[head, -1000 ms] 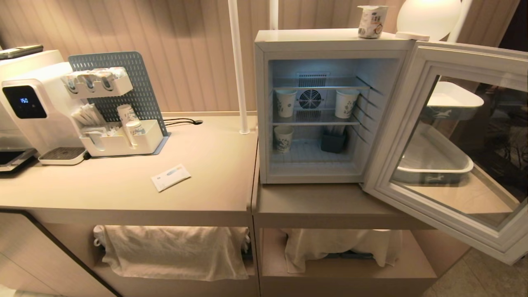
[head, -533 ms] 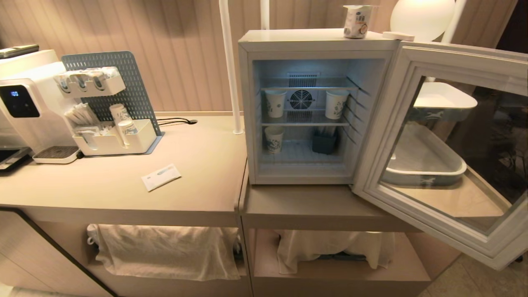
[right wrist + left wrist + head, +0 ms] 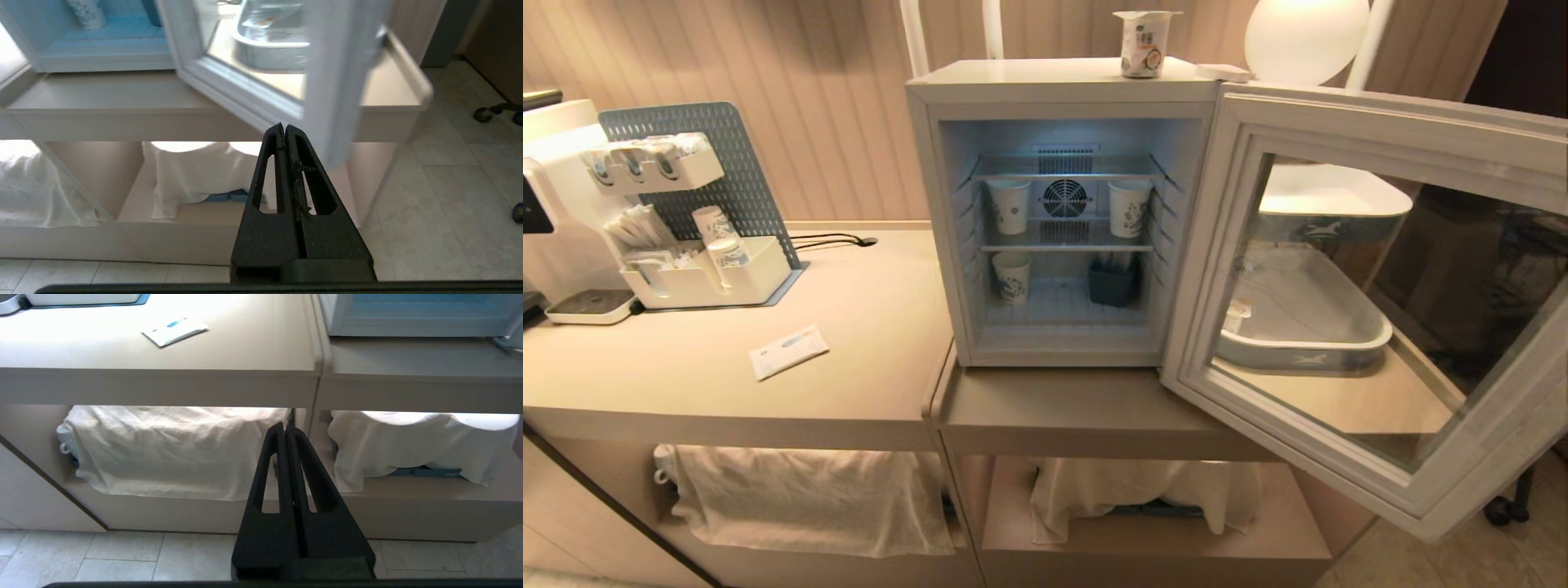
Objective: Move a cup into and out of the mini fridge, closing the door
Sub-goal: Close the freezer door
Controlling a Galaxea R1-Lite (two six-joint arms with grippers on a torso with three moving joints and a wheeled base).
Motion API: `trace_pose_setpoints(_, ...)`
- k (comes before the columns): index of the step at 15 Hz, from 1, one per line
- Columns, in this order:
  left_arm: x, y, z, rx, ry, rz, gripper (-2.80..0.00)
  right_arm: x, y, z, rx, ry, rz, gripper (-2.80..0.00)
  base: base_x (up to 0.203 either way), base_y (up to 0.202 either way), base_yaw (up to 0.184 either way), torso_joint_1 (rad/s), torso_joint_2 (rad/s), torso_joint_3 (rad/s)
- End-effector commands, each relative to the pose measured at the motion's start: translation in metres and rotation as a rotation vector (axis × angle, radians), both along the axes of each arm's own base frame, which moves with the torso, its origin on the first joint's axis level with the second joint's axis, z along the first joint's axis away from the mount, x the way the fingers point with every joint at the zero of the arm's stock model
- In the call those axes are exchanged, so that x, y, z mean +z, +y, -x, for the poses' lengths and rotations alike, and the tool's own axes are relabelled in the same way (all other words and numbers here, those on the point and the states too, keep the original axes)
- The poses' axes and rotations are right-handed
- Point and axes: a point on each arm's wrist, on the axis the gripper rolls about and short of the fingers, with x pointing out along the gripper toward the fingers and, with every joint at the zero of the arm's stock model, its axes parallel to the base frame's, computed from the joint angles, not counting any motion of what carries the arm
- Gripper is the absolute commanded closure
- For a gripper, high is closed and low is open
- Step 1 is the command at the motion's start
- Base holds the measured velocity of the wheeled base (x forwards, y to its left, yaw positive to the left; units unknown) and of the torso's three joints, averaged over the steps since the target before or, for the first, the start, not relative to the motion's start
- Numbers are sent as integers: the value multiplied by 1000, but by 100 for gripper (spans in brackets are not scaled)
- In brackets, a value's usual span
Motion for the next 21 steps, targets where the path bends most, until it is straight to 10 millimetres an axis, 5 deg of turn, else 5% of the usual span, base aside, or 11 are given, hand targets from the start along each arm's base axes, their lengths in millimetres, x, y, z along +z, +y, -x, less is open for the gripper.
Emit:
trace_pose_setpoints(1,0,0,0,0,1,0,0,0,0,0,1,3,0,0,0,-190,0,5,0,0)
trace_pose_setpoints(8,0,0,0,1,1,0,0,0,0,0,1,3,0,0,0,-181,0,3,4,1)
trace_pose_setpoints(14,0,0,0,1,0,2,0,1,0,1,-3,16,-1,0,0,-12,1,0,0,0)
trace_pose_setpoints(17,0,0,0,1,0,2,0,51,-1,5,-27,5,-79,0,0,0,0,0,0,0)
trace_pose_setpoints(21,0,0,0,2,0,7,0,127,-1,-47,-82,159,-194,0,0,0,0,0,0,0)
